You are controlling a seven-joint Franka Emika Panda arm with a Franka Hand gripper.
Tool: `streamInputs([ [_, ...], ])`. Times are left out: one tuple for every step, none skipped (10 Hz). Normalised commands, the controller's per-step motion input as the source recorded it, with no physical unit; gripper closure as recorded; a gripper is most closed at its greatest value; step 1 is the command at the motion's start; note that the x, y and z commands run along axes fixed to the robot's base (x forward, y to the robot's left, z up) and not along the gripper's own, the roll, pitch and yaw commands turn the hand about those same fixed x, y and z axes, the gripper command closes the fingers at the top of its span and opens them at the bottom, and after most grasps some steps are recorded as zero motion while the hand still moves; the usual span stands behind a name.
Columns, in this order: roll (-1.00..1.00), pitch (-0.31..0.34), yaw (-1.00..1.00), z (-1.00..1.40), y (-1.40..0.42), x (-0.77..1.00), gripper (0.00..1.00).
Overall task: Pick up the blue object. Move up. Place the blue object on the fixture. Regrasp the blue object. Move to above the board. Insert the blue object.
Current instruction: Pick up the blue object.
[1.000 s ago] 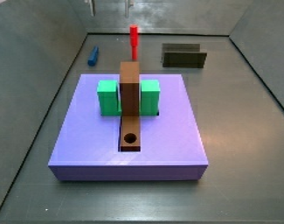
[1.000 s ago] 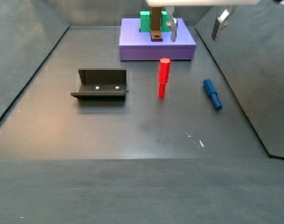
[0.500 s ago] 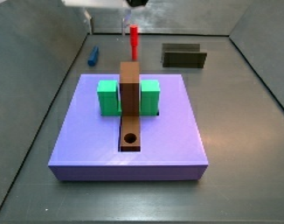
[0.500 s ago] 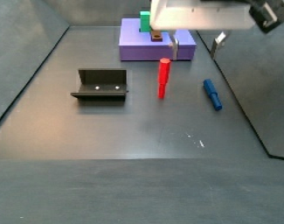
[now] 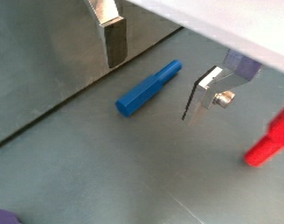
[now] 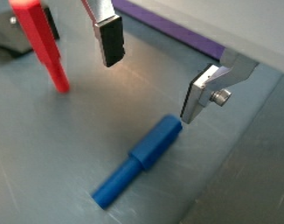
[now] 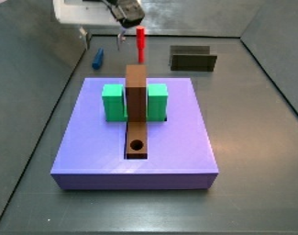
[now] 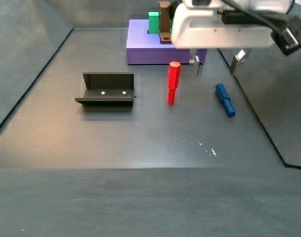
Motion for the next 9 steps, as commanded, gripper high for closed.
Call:
streamInputs([
  [0.27, -0.080, 0.12, -0.33, 0.00, -0.17, 0.00],
  [0.11, -0.019, 0.00, -0.12, 0.00, -0.28, 0.00],
  [0.07, -0.016, -0.14, -0.11, 0.00, -0.39, 0.00],
  [0.07, -0.053, -0.25, -0.11, 0.00, -0.28, 0.00],
  [0.13, -0.060, -0.19, -0.19, 0.00, -0.19, 0.00],
  [0.17, -0.060, -0.09, -0.17, 0.03, -0.06, 0.00],
  [0.16, -0.029, 0.00, -0.11, 0.03, 0.05, 0.00],
  [0.13, -0.030, 0.00, -0.15, 0.05, 0.19, 0.00],
  [0.11, -0.034, 0.00, -0.22, 0.05, 0.13, 0.00],
])
